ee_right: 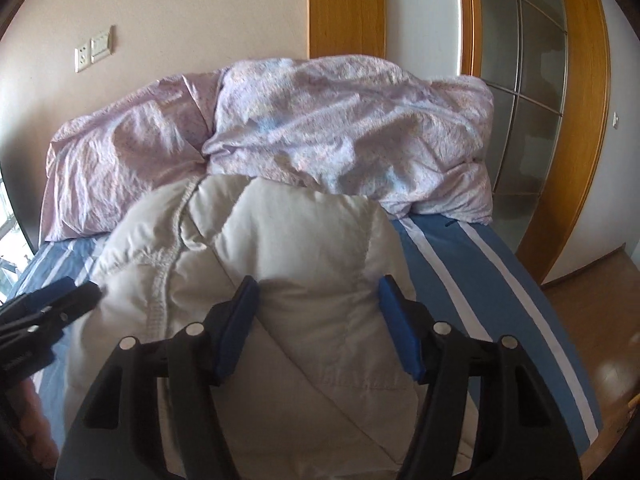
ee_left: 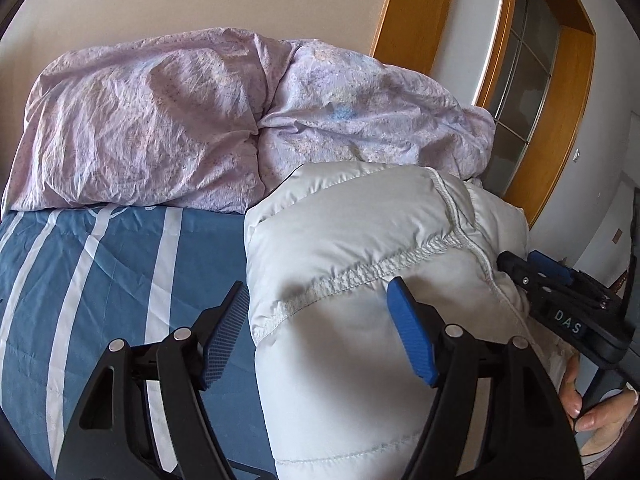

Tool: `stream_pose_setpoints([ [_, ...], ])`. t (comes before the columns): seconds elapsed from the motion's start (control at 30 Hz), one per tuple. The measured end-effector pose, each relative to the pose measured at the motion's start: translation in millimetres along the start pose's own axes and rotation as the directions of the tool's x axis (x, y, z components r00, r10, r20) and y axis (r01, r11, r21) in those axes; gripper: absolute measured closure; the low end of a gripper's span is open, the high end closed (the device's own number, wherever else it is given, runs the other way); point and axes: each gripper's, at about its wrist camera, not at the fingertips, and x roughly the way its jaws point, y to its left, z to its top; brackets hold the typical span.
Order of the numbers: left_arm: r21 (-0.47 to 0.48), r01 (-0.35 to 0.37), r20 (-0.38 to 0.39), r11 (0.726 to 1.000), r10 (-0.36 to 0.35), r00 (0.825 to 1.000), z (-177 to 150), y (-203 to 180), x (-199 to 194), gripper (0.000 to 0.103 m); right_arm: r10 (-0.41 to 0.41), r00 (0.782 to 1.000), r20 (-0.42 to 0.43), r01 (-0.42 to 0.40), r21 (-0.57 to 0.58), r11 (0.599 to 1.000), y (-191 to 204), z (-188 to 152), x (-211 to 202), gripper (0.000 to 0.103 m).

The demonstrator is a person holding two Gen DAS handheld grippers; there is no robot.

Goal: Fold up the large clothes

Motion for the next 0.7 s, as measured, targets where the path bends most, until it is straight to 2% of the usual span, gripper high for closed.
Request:
stream_pose_setpoints([
  [0.33,-0.005,0.013,-0.017,1.0,-0.013,1.0,-1,-14,23,0.026,0.055,0.997,-0.06,-0.049,0.097,0.994,-35,-11,44,0.041],
  [0.7,-0.016,0.014,-0.044,1.0,-0.015,0.999,-5,-25,44,0.019,0.113,0.989,-0.092,-0.096,0.174,0.98,-58,-22,78,0.033],
])
